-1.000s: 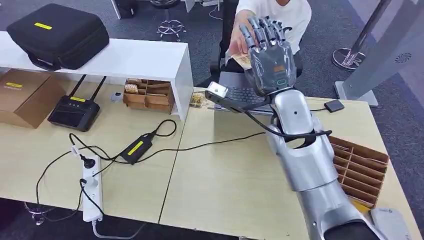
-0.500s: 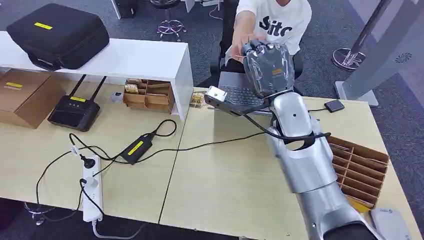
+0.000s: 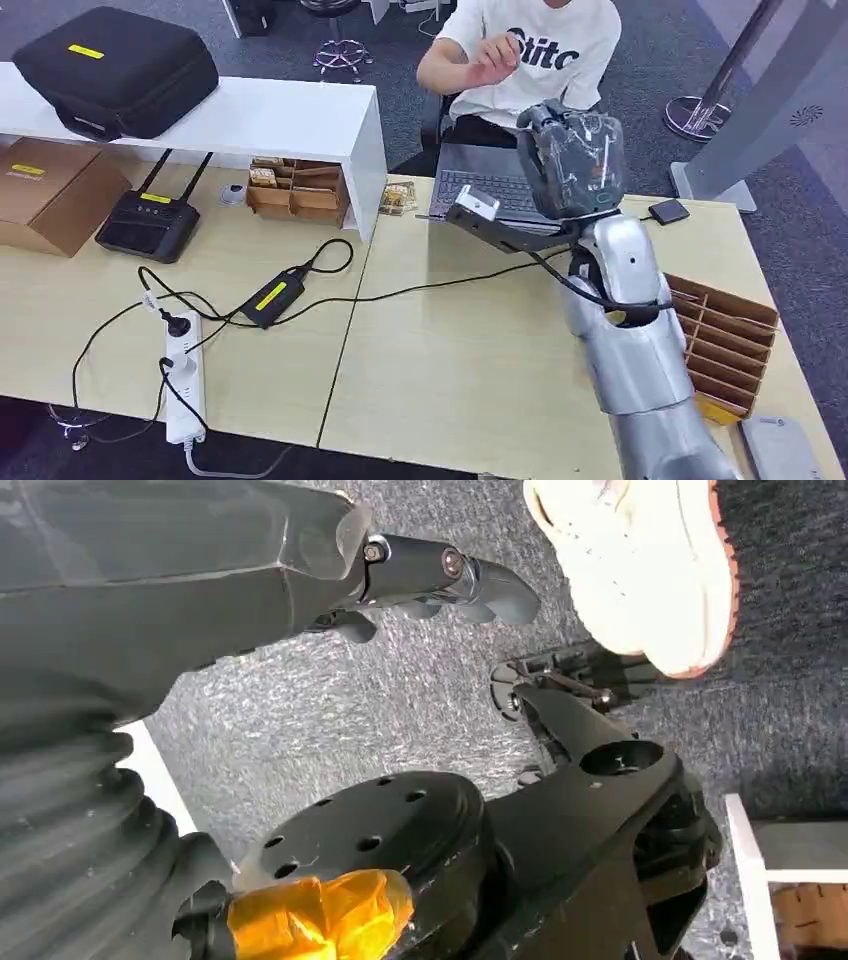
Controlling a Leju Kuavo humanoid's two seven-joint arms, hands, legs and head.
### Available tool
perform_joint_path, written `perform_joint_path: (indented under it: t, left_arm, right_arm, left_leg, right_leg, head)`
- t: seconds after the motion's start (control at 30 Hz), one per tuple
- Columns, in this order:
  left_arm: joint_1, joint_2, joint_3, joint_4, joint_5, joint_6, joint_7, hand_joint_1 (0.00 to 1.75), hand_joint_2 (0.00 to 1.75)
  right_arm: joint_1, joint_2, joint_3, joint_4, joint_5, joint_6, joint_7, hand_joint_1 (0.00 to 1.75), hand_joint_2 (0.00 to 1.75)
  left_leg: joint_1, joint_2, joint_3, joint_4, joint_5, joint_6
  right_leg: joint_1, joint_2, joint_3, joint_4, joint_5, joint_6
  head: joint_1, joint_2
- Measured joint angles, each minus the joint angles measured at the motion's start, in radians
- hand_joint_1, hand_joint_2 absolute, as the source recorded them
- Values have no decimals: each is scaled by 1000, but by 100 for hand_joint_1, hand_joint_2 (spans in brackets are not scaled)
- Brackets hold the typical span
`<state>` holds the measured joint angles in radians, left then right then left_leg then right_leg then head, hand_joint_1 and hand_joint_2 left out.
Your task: Pass the card to the sensor for recognition and then transmit it.
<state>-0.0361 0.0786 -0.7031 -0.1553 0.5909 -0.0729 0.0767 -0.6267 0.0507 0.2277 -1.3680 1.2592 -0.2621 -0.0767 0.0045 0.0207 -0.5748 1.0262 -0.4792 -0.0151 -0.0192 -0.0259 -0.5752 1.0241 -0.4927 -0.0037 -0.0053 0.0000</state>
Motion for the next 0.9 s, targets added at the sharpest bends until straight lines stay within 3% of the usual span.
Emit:
perform_joint_path:
  t: [0.5, 0.9]
  left_arm:
    - [2, -10, 0, 8, 76, 31, 2, 0, 175]
    - [2, -19, 0, 14, 130, 45, -1, 0, 175]
  right_arm:
    - [199, -59, -418, -165, -202, 27, -72, 175, 175]
    - [353, -68, -680, -286, -354, 82, -155, 175, 175]
  left_leg:
    - [0, 0, -1, 0, 0, 0]
    - [0, -1, -2, 0, -1, 0]
  right_leg:
    - [0, 0, 0, 0, 0, 0]
    - [0, -1, -1, -1, 0, 0]
  head:
    - [0, 0]
    - [0, 0]
